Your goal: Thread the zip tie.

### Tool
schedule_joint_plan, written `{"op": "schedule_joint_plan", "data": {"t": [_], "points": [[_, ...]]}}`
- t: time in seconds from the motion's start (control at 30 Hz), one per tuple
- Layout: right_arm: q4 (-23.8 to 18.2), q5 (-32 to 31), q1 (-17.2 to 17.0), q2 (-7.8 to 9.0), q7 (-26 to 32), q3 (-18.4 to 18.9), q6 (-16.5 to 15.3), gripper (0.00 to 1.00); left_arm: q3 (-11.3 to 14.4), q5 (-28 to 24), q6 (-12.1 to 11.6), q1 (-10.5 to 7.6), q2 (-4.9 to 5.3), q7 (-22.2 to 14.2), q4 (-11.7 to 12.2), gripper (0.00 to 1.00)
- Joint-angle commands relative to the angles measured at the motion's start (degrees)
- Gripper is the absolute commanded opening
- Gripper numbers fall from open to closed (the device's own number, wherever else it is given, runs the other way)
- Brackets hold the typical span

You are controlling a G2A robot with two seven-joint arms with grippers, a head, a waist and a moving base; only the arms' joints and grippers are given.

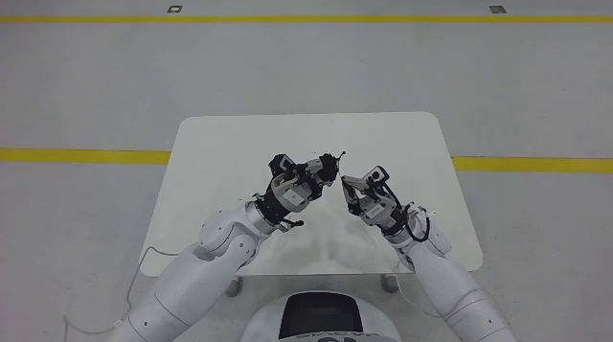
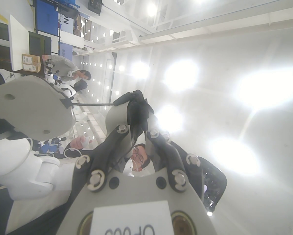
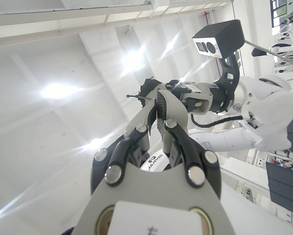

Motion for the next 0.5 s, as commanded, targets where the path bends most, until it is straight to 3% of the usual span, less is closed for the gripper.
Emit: {"op": "schedule_joint_plan", "data": {"t": [0.0,0.47], "points": [[0.03,-0.23,-0.05,0.01,-0.06,0.07,-0.04,0.0,0.0,0.0,0.0,0.0,0.0,0.0,0.0,0.0],[-0.43,-3.09,-0.41,0.16,-0.09,0.43,-0.6,0.0,0.0,0.0,0.0,0.0,0.0,0.0,0.0,0.0]]}}
